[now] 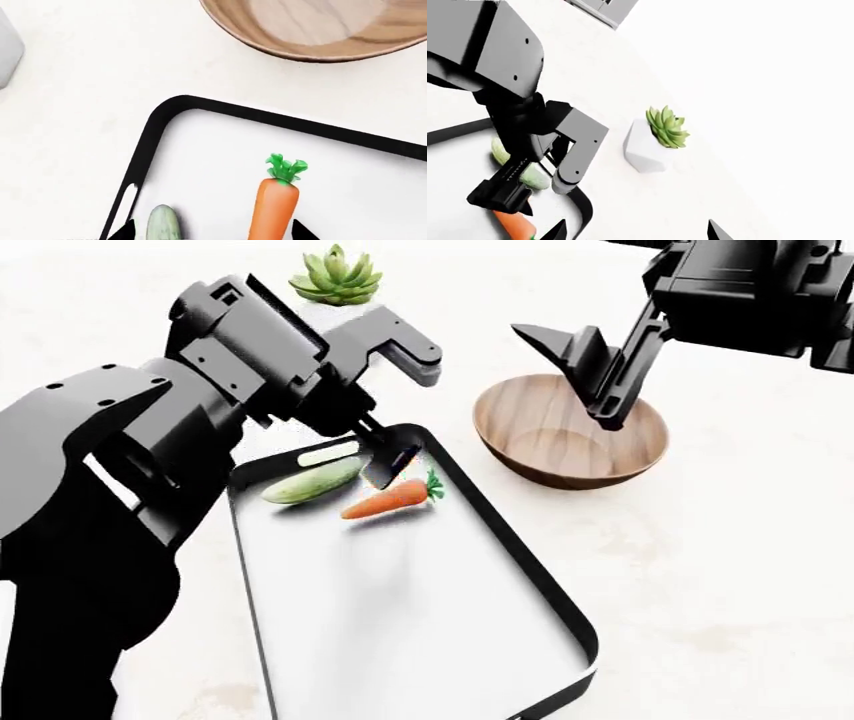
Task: Place the two vegetables and bowl onto the tray for setting up a vegetable dip station.
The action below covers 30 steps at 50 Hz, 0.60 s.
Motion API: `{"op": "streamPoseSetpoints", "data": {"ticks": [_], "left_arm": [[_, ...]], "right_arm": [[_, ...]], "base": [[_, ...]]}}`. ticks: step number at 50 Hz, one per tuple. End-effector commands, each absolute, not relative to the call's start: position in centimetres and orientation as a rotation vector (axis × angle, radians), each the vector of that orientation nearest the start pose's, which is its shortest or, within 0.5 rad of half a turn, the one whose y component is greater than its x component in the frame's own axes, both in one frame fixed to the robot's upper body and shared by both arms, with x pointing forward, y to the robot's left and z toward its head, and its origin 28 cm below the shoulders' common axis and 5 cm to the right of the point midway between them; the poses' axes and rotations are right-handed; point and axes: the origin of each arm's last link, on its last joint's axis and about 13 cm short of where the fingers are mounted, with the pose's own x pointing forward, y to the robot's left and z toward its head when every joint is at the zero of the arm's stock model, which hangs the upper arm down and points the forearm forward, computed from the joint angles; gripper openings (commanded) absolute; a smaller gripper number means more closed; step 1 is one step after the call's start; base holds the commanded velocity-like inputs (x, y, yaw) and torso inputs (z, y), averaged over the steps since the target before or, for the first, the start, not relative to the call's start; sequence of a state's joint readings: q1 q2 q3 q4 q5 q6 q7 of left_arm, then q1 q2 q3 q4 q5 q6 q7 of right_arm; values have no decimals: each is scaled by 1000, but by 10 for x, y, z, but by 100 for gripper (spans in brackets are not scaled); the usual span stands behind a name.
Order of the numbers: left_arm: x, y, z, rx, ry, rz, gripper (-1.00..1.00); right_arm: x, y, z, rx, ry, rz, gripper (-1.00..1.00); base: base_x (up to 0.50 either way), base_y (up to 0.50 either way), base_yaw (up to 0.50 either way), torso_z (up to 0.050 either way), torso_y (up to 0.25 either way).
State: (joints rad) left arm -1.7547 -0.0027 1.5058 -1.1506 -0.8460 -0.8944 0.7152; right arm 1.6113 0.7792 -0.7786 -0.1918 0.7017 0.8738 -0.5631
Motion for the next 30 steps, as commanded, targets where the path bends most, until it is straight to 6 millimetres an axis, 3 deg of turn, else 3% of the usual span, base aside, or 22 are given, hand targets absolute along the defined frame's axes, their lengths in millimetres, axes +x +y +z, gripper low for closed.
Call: {"op": "streamPoseSetpoints", "data": {"ticks": [1, 6, 11, 14, 20, 23, 30], "left_arm": [[404, 210, 379, 568, 572, -724, 100], [379, 229, 411, 610, 484, -737, 100], [363, 254, 416, 599, 444, -691, 100], [352, 278, 419, 578, 376, -625, 100], [313, 318, 444, 555, 160, -515, 100], [300, 326, 444, 547, 104, -487, 100], [259, 345, 409, 460, -45, -387, 100]], "right_arm": [[290, -173, 389, -738, -112, 755, 100], [289, -176, 386, -761, -69, 750, 100], [283, -184, 385, -806, -11, 728, 100], [268, -192, 400, -878, 52, 706, 100], [246, -194, 438, -1012, 214, 721, 100], [242, -192, 455, -1065, 275, 711, 100], [232, -190, 460, -1137, 446, 724, 100]], "base": [[0, 0, 0, 0, 0], [0, 0, 0, 0, 0], [0, 0, 0, 0, 0], [0, 0, 0, 0, 0], [0, 0, 0, 0, 0], [0, 0, 0, 0, 0], [0, 0, 0, 0, 0]]}}
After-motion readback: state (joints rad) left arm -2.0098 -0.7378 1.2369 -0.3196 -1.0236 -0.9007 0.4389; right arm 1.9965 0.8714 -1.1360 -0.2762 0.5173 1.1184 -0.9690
